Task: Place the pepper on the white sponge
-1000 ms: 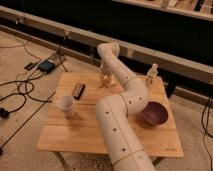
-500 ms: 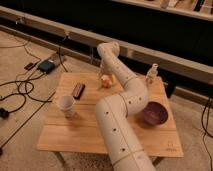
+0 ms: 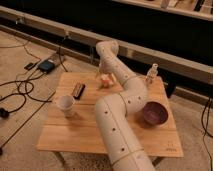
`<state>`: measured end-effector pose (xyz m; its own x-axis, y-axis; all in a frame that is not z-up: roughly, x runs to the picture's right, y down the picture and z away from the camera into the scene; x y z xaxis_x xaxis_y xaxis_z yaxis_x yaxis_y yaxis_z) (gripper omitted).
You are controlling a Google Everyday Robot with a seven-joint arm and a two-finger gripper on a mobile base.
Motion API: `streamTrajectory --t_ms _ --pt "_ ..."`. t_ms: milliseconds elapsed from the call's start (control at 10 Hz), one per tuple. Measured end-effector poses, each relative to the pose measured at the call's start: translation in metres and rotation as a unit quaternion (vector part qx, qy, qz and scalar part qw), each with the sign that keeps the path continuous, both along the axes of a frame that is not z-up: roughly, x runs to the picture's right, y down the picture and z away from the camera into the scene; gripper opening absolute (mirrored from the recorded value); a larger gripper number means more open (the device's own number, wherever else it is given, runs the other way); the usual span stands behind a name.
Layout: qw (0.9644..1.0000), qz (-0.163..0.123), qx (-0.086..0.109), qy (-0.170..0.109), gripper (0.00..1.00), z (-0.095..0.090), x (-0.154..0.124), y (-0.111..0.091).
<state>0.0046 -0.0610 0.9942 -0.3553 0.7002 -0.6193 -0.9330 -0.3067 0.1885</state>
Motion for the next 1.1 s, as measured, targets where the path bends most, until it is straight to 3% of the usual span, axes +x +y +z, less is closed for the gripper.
streamTrajectory --t_ms 600,1100 --pt "0.9987 -0.029 -0.027 -0.032 0.79 -0.044 -0.037 -0.013" --pt "0.9981 -0.039 -0.032 -0.038 0.79 -0.075 -0.057 -0.018"
